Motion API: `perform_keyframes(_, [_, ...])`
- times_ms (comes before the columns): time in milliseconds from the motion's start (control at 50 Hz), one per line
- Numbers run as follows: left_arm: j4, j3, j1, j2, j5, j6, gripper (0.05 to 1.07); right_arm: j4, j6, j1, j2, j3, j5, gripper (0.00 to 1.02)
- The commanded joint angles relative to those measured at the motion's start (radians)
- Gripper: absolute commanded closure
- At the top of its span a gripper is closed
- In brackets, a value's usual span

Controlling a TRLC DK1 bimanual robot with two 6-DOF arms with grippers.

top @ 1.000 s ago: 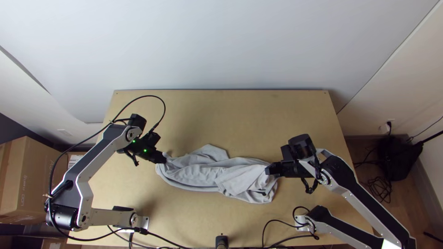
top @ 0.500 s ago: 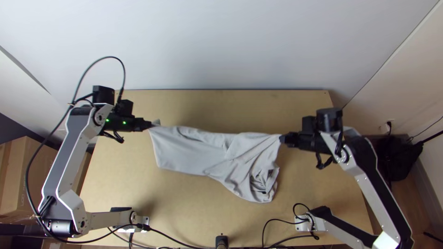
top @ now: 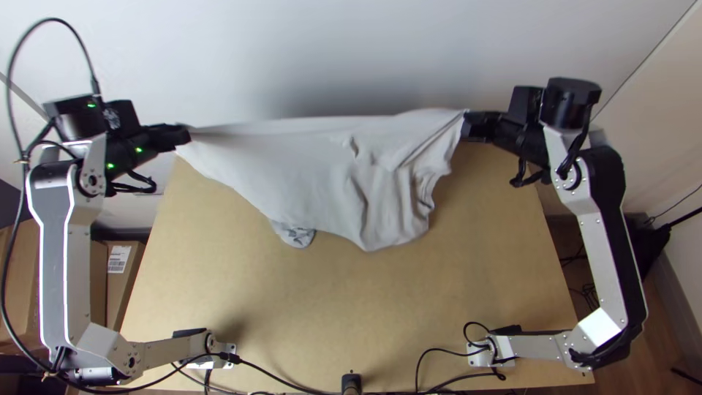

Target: Fold the t-shirt

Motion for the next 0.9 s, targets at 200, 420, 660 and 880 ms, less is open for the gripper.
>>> perform_keyframes(200, [0.099, 0.202, 0.051, -0.089, -0.112, 0.037, 1.05, 0.093, -0.049, -0.002, 0.009, 0.329, 0.141, 1.0])
perform_keyframes(420, [0.107, 0.216, 0.057, -0.225, -0.11, 0.045, 1.05, 0.076, -0.092, 0.049, -0.162, 0.347, 0.138, 1.0])
perform_keyframes(660, [0.098, 0.143, 0.036, -0.505, -0.109, 0.025, 1.05, -0.01, -0.072, 0.102, -0.408, 0.252, 0.137, 1.0])
perform_keyframes(880, [0.023, 0.147, 0.002, -0.634, -0.11, -0.001, 1.05, -0.079, -0.025, 0.096, -0.521, 0.258, 0.137, 1.0])
